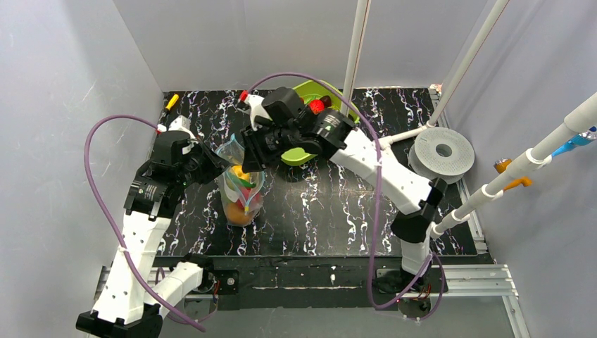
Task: Place the food in the zip-top bag and seal the zipper
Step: Adjust the zipper food storage bag at the center of the board, then adjust the fake vegetable in the zipper food storage bag.
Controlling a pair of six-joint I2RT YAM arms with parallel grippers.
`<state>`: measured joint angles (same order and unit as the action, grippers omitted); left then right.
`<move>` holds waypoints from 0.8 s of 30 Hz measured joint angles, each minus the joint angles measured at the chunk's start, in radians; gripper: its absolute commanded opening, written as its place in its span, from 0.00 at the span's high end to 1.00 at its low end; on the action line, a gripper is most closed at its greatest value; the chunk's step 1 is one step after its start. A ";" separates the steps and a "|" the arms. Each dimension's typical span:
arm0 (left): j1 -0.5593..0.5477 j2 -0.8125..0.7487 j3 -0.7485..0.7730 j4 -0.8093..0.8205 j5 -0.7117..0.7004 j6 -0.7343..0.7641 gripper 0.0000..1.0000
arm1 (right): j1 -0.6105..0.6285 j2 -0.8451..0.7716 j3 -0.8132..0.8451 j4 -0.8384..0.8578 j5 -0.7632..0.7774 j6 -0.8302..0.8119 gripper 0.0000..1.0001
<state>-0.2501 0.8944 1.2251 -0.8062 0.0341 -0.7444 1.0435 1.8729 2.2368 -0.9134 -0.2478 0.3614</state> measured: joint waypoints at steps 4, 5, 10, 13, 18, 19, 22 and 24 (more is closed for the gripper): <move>0.000 0.000 0.000 0.008 0.007 -0.003 1.00 | 0.006 0.073 0.007 0.037 -0.036 0.000 0.64; 0.000 0.000 0.000 0.010 0.008 -0.005 1.00 | 0.006 0.093 0.005 0.043 -0.042 0.001 0.62; 0.000 0.000 0.000 0.017 0.017 -0.012 1.00 | 0.006 0.145 -0.024 0.062 -0.034 0.001 0.54; 0.000 0.000 -0.002 0.021 0.022 -0.016 1.00 | 0.006 0.150 -0.027 0.057 -0.009 -0.013 0.52; 0.000 0.000 -0.009 0.022 0.032 -0.019 1.00 | 0.006 0.151 -0.030 0.053 0.034 -0.056 0.52; 0.000 0.000 -0.009 0.021 0.034 -0.020 1.00 | 0.006 0.151 -0.033 0.052 0.037 -0.062 0.52; 0.000 0.000 -0.010 0.025 0.036 -0.024 1.00 | 0.006 0.151 -0.058 0.055 0.032 -0.078 0.50; 0.000 0.000 -0.018 0.033 0.038 -0.026 1.00 | 0.006 0.151 -0.083 0.058 0.021 -0.078 0.50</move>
<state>-0.2501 0.8944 1.2076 -0.7734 0.0719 -0.7708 1.0492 2.0243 2.1540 -0.8558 -0.2268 0.2832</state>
